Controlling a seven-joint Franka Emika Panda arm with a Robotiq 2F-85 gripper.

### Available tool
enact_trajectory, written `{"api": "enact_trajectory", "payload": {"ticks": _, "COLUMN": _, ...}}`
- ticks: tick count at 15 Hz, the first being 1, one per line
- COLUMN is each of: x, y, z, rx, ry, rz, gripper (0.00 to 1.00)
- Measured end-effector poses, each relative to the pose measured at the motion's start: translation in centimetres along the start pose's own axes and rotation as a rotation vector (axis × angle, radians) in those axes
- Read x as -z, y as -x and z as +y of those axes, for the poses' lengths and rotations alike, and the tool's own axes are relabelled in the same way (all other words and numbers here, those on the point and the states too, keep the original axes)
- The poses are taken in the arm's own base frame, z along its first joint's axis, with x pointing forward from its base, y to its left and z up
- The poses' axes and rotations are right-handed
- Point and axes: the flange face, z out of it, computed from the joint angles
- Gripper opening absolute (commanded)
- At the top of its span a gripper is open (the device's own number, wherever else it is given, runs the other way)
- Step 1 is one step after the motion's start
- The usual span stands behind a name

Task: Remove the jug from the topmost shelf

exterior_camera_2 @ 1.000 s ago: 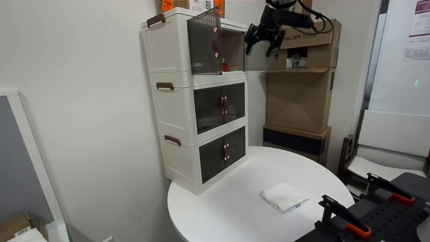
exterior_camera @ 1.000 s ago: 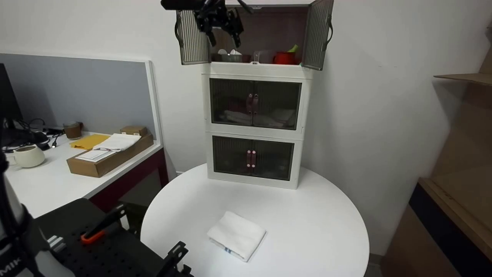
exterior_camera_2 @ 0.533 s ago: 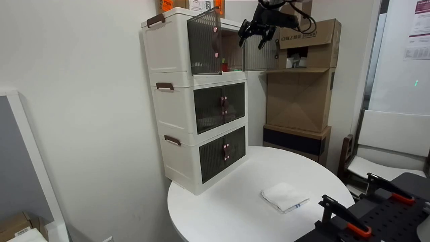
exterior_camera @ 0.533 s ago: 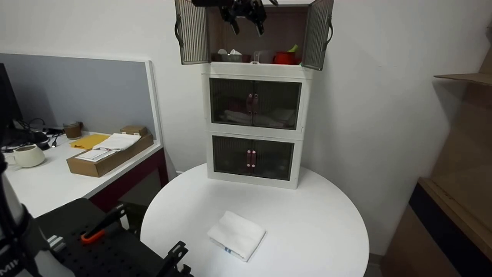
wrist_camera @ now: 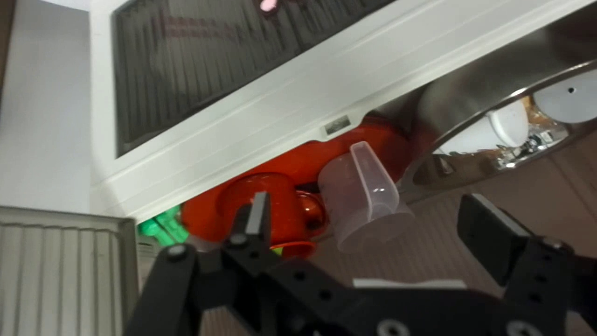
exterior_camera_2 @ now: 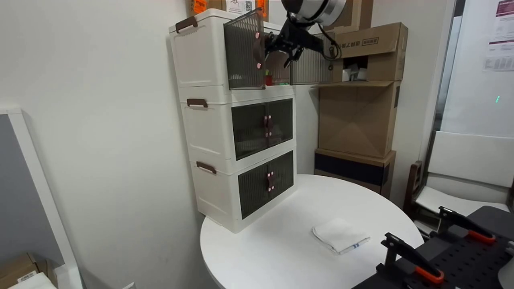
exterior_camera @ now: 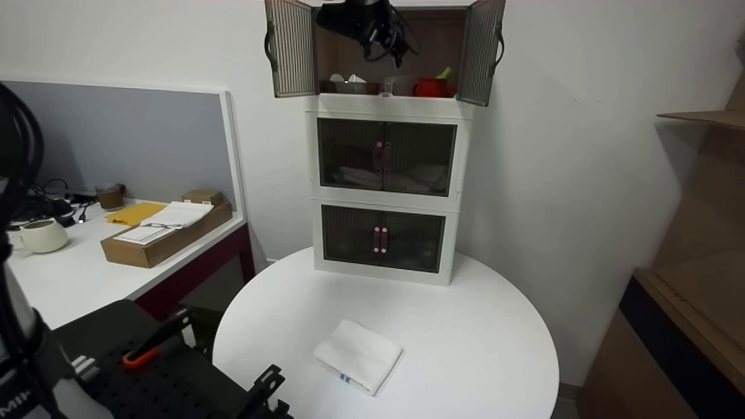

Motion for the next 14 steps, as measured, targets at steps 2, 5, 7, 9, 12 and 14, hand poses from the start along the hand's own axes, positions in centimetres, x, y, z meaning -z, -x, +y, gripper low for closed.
{"api": "enact_trajectory", "payload": {"ticks": 2, "x": -2.1, "y": -0.6, "z": -0.7, "rx": -0.040, "ry": -0.071, "rz": 0.001, "gripper": 1.00}}
{"api": "enact_trajectory", "payload": {"ticks": 5, "x": -4.8, "y": -1.5, "z": -0.4, "rx": -0.064, "ry": -0.108, "rz": 0.004, "gripper": 1.00}}
{"api": "enact_trajectory", "payload": {"ticks": 7, "x": -6.5, "y": -1.8, "z": 0.3, "rx": -0.075, "ry": -0.107, "rz": 0.002, "gripper": 1.00}}
{"api": "enact_trajectory", "payload": {"ticks": 9, "x": -7.9, "y": -1.9, "z": 1.0, "rx": -0.085, "ry": -0.104, "rz": -0.002, "gripper": 1.00}}
{"api": "enact_trajectory", "payload": {"ticks": 12, "x": -9.7, "y": -2.0, "z": 1.4, "rx": -0.093, "ry": -0.105, "rz": -0.006, "gripper": 1.00}}
{"api": "enact_trajectory", "payload": {"ticks": 14, "x": -10.5, "y": -2.2, "z": 1.5, "rx": -0.095, "ry": -0.107, "rz": -0.004, "gripper": 1.00}}
